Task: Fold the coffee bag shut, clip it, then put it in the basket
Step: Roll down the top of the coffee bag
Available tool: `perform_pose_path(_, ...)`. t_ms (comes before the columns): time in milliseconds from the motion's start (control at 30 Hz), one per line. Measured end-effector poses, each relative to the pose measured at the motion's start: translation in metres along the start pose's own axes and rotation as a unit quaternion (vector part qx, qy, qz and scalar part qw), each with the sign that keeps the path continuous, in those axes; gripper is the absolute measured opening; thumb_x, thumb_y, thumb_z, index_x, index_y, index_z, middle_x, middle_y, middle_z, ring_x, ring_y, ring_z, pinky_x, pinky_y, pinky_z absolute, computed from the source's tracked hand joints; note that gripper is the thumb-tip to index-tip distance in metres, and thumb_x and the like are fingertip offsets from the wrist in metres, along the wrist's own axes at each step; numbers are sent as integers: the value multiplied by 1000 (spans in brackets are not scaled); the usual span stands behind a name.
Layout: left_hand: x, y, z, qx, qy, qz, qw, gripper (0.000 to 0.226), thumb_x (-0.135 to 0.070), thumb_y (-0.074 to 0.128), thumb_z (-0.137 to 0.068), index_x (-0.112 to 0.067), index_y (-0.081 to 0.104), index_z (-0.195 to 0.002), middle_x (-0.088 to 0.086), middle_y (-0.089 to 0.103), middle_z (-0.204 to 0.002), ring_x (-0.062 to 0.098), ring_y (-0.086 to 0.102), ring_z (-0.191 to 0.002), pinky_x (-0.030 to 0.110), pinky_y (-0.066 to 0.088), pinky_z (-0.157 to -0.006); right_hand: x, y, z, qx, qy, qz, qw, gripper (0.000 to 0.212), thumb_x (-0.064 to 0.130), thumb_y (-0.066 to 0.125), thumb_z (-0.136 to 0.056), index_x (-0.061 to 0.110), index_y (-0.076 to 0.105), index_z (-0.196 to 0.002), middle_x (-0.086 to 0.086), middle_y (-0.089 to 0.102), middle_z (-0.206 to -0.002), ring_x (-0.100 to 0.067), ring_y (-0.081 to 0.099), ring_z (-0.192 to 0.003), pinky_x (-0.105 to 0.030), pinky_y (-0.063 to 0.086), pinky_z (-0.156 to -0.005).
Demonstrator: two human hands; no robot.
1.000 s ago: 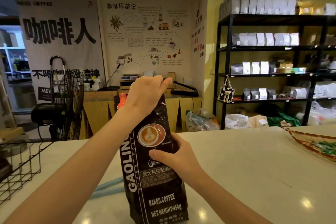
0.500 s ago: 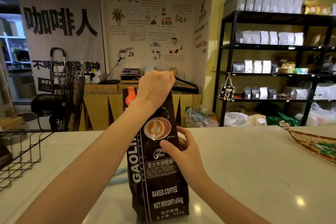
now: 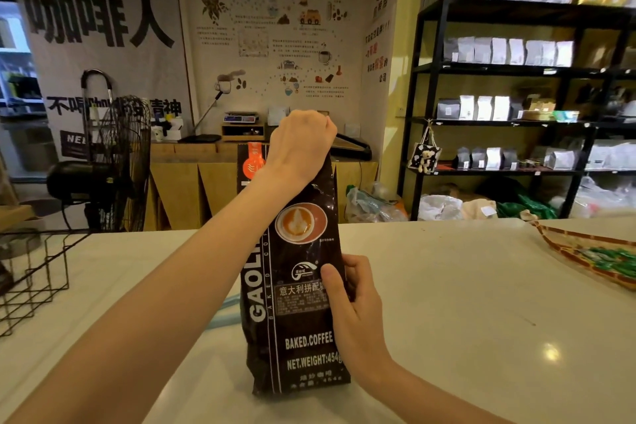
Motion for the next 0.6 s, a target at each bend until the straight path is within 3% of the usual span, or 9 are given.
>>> perform_pose_path(133,-9,1,3,5,31,-3,999,36,-18,38,-92,-7,54,-62,-1,41,-54,18,43,-56,27,31,-54,-3,-3,0,-3,1,2,1000,20,38,51,-77,23,48,-90,13,70,-87,-11,68,-82,-23,55,-64)
perform_pose_path(233,-18,0,5,62,69,1,996,39,-29,38,-93,-4,57,-69,-2,42,-54,14,42,-51,29,36,-59,-5,-5,0,-7,2,6,1000,22,39,51,-76,23,48,-91,14,70,-85,-10,68,-81,-24,55,-64)
perform_pose_path(300,-15,-9,9,100,59,30,993,37,-37,36,-92,-7,57,-86,-1,53,-70,11,48,-66,27,37,-68,-7,-6,-1,-8,5,8,1000,24,40,51,-76,23,48,-92,9,70,-82,-8,68,-80,-23,55,-64)
perform_pose_path(333,-9,-17,14,99,44,48,993,36,-39,36,-91,-10,55,-100,2,58,-90,11,51,-82,26,38,-77,-8,-7,-2,-8,8,9,1000,24,40,51,-75,23,48,-92,7,70,-82,-8,68,-80,-23,55,-64)
perform_pose_path(400,11,-38,34,47,-4,82,995,45,-43,38,-89,-15,41,-125,5,49,-127,13,42,-115,26,30,-94,-10,-8,-4,-7,16,6,1000,26,41,50,-75,24,47,-94,4,68,-87,-8,68,-81,-25,56,-66)
perform_pose_path(433,24,-48,49,13,-44,110,993,54,-46,41,-86,-18,33,-131,4,42,-136,13,36,-123,27,27,-97,-11,-9,-6,-5,21,2,1000,27,42,50,-75,25,47,-96,4,67,-90,-9,68,-82,-26,56,-67)
perform_pose_path(500,48,-52,83,9,-157,175,972,73,-57,49,-77,-23,23,-136,2,34,-144,14,33,-128,31,28,-100,-14,-9,-9,-3,30,-10,1000,30,42,50,-75,24,47,-99,4,66,-94,-10,68,-84,-29,57,-70)
perform_pose_path(600,63,-28,126,93,-285,300,906,86,-52,55,-67,-30,13,-138,5,34,-144,12,41,-118,30,36,-94,-19,-6,-13,1,46,-37,998,32,41,53,-76,23,47,-101,1,66,-96,-13,68,-87,-31,57,-72)
Point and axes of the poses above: each hand's wrist, its own z-axis away from the middle knuckle, its own y-axis out of the palm, x = y × z, the point moved 6 cm from there along -z, towards the middle knuckle
